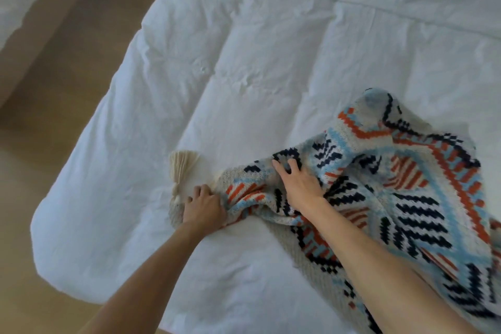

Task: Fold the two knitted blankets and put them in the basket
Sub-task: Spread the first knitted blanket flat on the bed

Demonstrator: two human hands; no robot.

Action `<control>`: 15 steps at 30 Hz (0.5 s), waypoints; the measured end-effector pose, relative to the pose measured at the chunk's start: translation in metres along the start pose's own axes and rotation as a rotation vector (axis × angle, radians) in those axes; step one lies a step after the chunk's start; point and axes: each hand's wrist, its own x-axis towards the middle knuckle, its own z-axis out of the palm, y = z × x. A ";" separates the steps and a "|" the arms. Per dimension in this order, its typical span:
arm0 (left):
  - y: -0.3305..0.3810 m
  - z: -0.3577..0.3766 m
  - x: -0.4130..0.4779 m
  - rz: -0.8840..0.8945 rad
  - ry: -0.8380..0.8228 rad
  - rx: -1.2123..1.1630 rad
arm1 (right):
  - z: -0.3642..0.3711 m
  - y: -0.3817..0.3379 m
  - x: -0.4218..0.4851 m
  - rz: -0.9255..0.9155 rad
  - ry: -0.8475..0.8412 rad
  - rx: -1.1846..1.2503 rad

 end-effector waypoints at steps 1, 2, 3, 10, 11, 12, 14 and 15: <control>0.002 0.002 -0.002 -0.018 0.061 -0.068 | 0.009 -0.003 -0.010 0.002 -0.018 -0.013; 0.005 0.003 -0.004 -0.019 0.086 -0.141 | 0.018 -0.006 -0.020 0.000 -0.034 -0.032; 0.006 0.004 -0.005 -0.009 0.071 -0.205 | 0.026 -0.009 -0.031 -0.005 -0.051 -0.050; 0.021 0.029 -0.027 0.051 -0.083 -0.038 | 0.030 -0.017 -0.056 -0.080 -0.176 0.034; 0.021 0.032 -0.031 0.048 -0.090 -0.035 | 0.024 -0.016 -0.049 -0.076 -0.116 0.048; 0.021 0.034 -0.034 0.044 -0.100 -0.037 | 0.019 -0.013 -0.041 -0.082 -0.026 0.042; 0.018 0.036 -0.037 0.047 -0.125 -0.046 | 0.014 -0.006 -0.025 -0.086 0.126 -0.012; 0.016 0.036 -0.036 0.056 -0.142 -0.054 | 0.013 -0.003 -0.018 -0.067 0.133 -0.035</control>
